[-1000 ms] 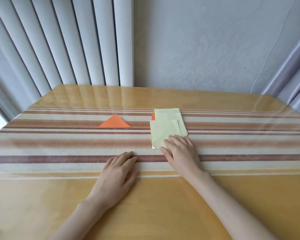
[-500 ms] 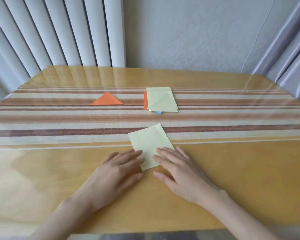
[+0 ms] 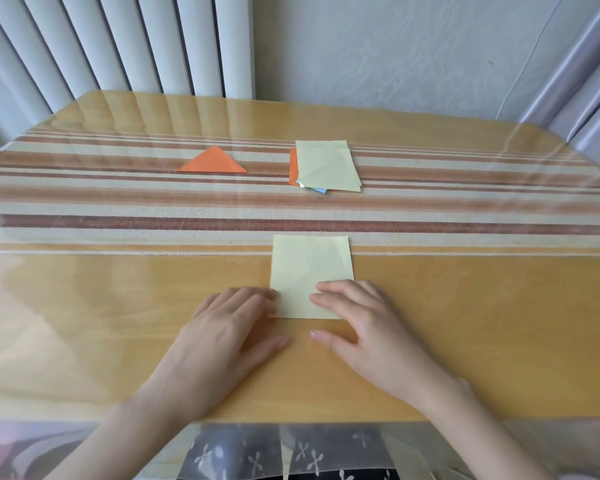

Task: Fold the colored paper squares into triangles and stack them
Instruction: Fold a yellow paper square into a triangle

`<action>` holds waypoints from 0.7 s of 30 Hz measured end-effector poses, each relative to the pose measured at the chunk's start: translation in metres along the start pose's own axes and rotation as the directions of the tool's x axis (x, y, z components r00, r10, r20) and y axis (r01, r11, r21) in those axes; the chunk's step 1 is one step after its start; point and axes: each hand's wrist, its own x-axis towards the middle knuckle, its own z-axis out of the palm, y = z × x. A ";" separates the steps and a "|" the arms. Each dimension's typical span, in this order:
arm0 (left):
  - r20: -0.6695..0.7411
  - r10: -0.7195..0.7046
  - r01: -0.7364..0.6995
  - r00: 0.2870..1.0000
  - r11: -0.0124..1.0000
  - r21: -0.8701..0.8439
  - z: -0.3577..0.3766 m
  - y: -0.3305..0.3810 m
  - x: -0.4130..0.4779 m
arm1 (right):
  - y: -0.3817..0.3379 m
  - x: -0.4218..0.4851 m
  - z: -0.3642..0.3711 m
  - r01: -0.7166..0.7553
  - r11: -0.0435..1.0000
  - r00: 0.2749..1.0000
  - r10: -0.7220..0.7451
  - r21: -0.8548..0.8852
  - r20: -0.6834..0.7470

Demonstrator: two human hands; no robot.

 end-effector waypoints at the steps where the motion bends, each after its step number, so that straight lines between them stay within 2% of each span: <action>1: 0.003 -0.027 0.027 1.000 0.998 -0.052 0.001 -0.002 0.006 | 0.002 0.003 0.000 -0.006 1.000 1.000 0.006 0.028 -0.002; 3: -0.005 -0.041 0.040 0.999 0.994 -0.100 0.004 -0.005 0.018 | 0.004 0.007 0.000 0.008 1.000 1.000 -0.007 0.026 -0.028; 9: -0.049 0.022 -0.026 0.999 0.996 -0.088 0.008 -0.009 0.026 | 0.005 0.014 0.007 0.052 0.996 0.990 -0.061 -0.070 -0.126; 17: -0.062 0.003 -0.010 0.998 0.994 -0.112 0.008 -0.008 0.029 | 0.003 0.020 -0.002 -0.074 0.992 0.997 0.071 0.098 0.034; 21: -0.053 -0.001 -0.006 0.999 0.992 -0.127 0.008 -0.008 0.030 | 0.003 0.021 -0.004 -0.084 0.987 0.996 0.081 0.135 0.023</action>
